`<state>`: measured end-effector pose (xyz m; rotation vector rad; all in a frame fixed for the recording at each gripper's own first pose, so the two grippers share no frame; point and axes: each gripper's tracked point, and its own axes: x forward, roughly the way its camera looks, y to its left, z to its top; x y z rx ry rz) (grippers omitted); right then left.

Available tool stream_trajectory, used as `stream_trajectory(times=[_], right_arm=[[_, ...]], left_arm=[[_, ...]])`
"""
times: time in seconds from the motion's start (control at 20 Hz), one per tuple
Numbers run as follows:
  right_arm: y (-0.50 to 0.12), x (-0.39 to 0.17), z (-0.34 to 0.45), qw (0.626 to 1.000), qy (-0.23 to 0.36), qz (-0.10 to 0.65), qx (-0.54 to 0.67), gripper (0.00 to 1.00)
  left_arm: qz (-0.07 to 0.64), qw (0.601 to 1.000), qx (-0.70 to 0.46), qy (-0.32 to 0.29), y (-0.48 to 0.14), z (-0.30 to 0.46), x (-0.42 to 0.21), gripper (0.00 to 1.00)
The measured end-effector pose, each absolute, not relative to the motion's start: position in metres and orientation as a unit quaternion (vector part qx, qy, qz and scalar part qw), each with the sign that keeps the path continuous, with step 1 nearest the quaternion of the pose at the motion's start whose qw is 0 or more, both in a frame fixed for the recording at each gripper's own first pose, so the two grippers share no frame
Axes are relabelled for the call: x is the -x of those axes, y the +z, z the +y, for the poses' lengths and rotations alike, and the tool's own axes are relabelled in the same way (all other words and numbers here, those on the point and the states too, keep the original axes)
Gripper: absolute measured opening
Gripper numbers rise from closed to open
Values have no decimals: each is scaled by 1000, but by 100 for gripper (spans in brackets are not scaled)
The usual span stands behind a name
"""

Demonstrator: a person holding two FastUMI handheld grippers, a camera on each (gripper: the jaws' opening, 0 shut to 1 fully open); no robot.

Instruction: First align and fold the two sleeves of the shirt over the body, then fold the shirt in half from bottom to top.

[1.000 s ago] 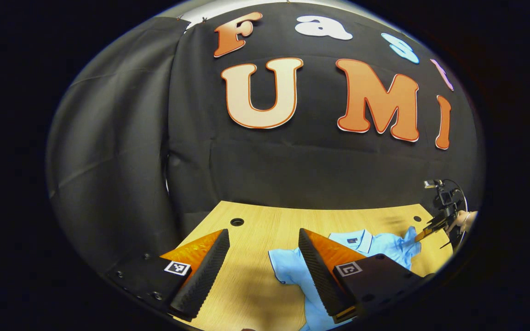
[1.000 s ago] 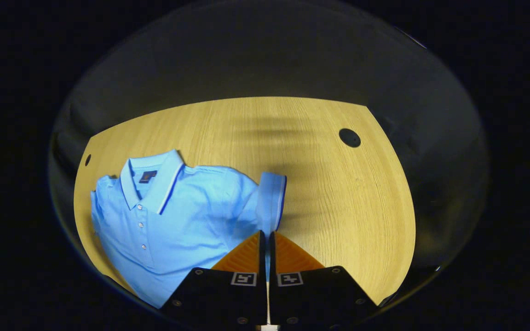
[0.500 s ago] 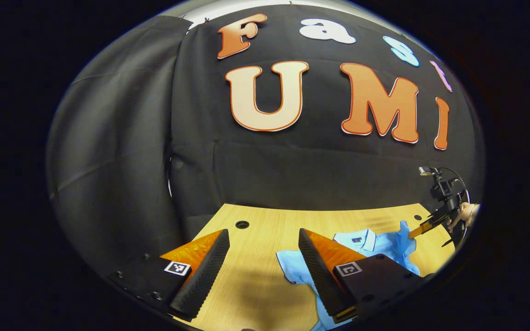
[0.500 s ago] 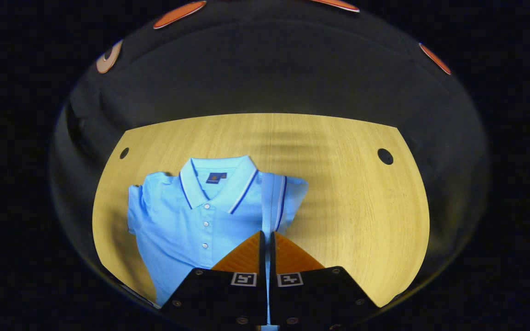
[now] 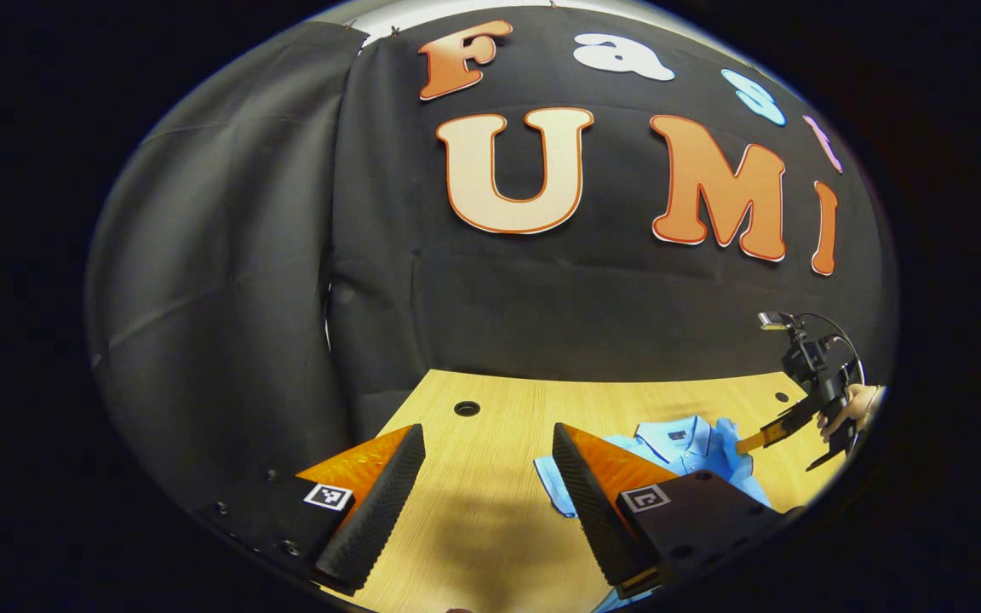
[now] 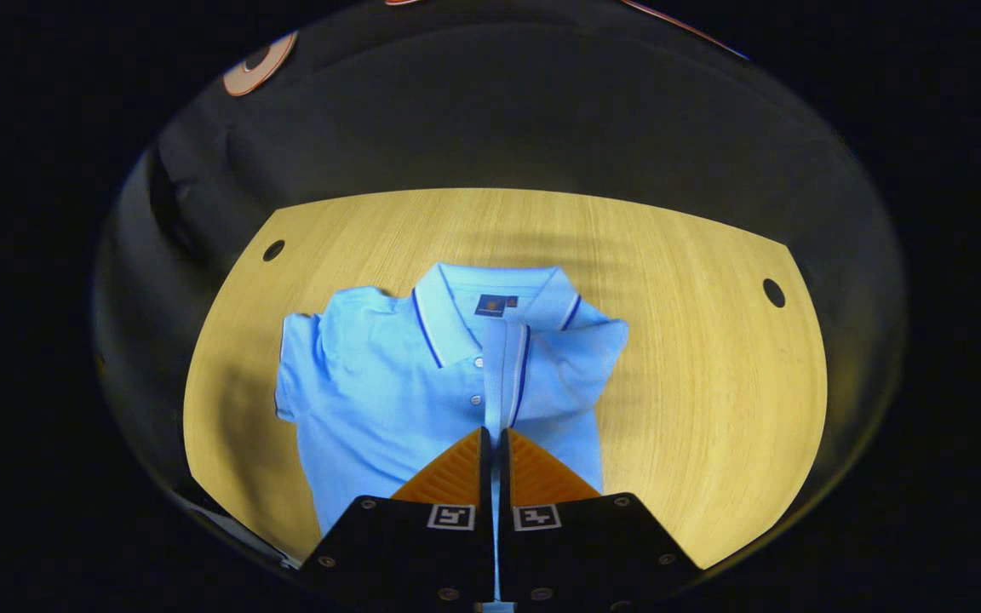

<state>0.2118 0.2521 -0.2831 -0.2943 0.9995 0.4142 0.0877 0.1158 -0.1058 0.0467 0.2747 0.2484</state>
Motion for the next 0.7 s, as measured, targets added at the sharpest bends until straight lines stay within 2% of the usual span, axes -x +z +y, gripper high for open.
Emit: stream_trajectory(times=[0.3,0.4,0.45,0.55,0.65,0.7], right_arm=[[-292,-194,283,843,216,478,118,5],[-289,-184,301,840,240,479,90,13],[-290,-179,309,836,252,482,77,17],[-286,-175,316,834,265,478,73,46],[-285,-175,315,841,266,464,84,86],[-283,-176,315,845,264,456,87,98]], left_arm=[[141,982,-24,126,-111,123,-84,98],[142,982,-24,126,-112,124,-83,98],[143,982,-24,125,-113,124,-83,95],[148,981,-20,121,-117,120,-86,99],[157,980,-25,121,-121,119,-91,100],[164,978,-28,124,-123,120,-95,99]])
